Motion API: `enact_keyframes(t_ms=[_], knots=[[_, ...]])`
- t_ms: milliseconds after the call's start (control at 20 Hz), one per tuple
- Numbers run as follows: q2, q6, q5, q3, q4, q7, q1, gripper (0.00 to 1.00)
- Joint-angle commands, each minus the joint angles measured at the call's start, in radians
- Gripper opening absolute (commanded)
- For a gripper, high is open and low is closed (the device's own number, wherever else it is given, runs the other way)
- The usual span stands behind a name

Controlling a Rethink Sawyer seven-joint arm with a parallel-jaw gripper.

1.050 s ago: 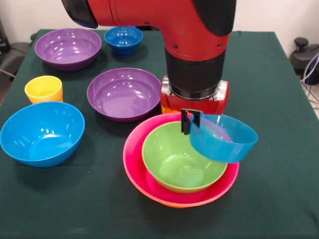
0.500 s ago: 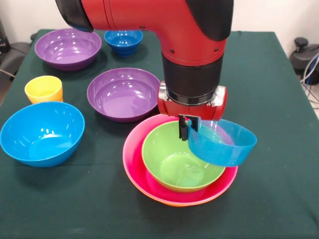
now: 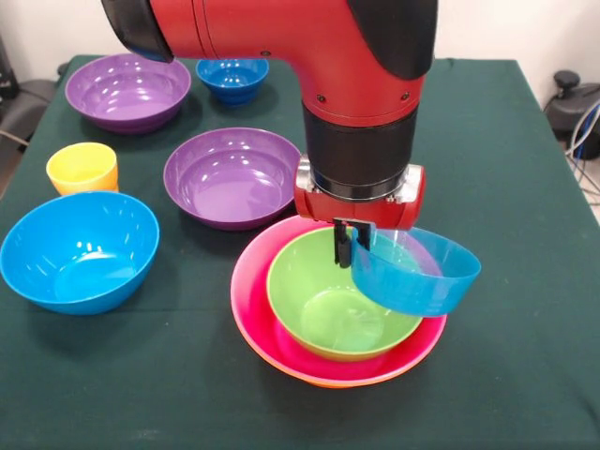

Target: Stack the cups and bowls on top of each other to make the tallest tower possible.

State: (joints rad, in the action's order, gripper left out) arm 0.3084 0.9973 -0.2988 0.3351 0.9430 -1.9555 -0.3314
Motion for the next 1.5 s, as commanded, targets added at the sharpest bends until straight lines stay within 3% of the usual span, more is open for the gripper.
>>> enact_keyframes(t_ms=[50,550,1000,1150,1500], knots=[[-0.042,-0.013,-0.072,0.078,-0.015,0.275,0.018,0.0],[-0.051,0.107,-0.078,0.067,-0.107,0.294,0.049,0.0],[-0.002,0.118,-0.096,0.015,-0.089,0.264,0.057,0.0],[0.008,0.184,-0.109,0.0,-0.112,0.282,0.07,0.0],[0.011,0.186,-0.11,0.006,-0.109,0.281,0.075,0.0]])
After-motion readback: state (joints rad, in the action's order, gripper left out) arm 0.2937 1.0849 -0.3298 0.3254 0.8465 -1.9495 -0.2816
